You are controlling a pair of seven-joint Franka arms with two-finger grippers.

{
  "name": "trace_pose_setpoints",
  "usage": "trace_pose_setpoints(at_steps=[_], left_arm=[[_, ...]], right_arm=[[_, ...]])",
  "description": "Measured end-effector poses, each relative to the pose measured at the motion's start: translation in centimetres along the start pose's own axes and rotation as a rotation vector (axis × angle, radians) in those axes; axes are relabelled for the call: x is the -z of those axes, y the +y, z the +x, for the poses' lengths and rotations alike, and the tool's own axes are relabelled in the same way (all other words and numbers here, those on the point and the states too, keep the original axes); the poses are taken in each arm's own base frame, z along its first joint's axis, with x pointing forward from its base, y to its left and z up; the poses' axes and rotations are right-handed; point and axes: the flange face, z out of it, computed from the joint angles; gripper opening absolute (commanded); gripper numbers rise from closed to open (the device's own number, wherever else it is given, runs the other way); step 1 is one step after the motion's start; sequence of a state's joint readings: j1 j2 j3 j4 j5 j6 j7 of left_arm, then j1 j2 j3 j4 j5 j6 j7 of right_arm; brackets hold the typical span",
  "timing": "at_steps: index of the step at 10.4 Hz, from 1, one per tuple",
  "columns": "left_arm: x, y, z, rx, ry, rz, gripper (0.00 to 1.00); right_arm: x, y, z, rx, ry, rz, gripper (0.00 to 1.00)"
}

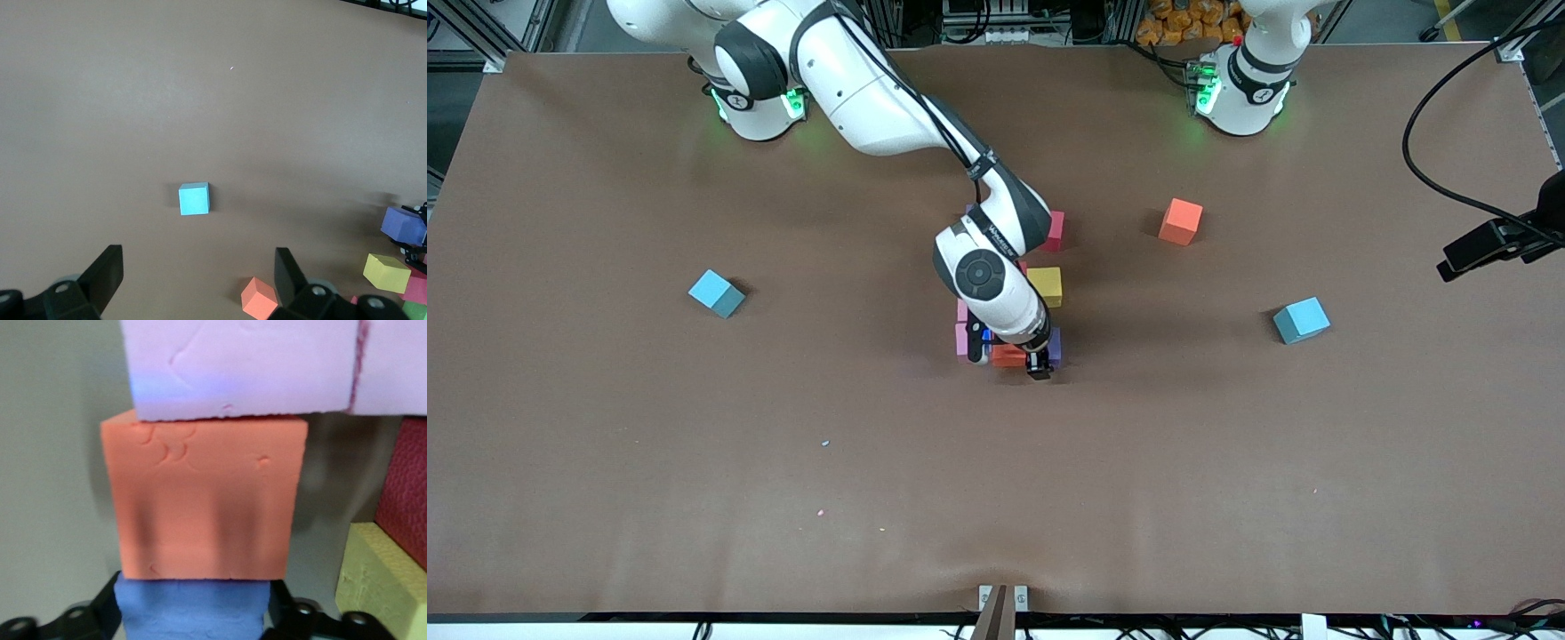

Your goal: Arrange 11 blocks into digit 3

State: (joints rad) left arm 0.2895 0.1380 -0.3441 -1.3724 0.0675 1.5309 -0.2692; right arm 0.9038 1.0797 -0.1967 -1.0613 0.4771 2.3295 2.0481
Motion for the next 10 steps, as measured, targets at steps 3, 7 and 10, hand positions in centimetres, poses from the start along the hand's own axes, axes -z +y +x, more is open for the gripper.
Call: trace_pose_setpoints(at_steps=[3,7,10], left_arm=[[0.0,0.0,-0.1,0.000,0.000,0.001,1.00],[0.9,0.4,-0.7,-0.006,0.010,0.002,1.00],[1.9,0.4,-1.3,-0.006,0.025,0.005,1.00]], right_arm=[[3.0,-0.2,-1.5,0.025,0.004,-0.020,1.00],[8.2,-0.5,-2.6,0.068,0.005,-0.055,1.00],[12.8,-3.4,2.7,0.285,0.025,-0.069,1.00]])
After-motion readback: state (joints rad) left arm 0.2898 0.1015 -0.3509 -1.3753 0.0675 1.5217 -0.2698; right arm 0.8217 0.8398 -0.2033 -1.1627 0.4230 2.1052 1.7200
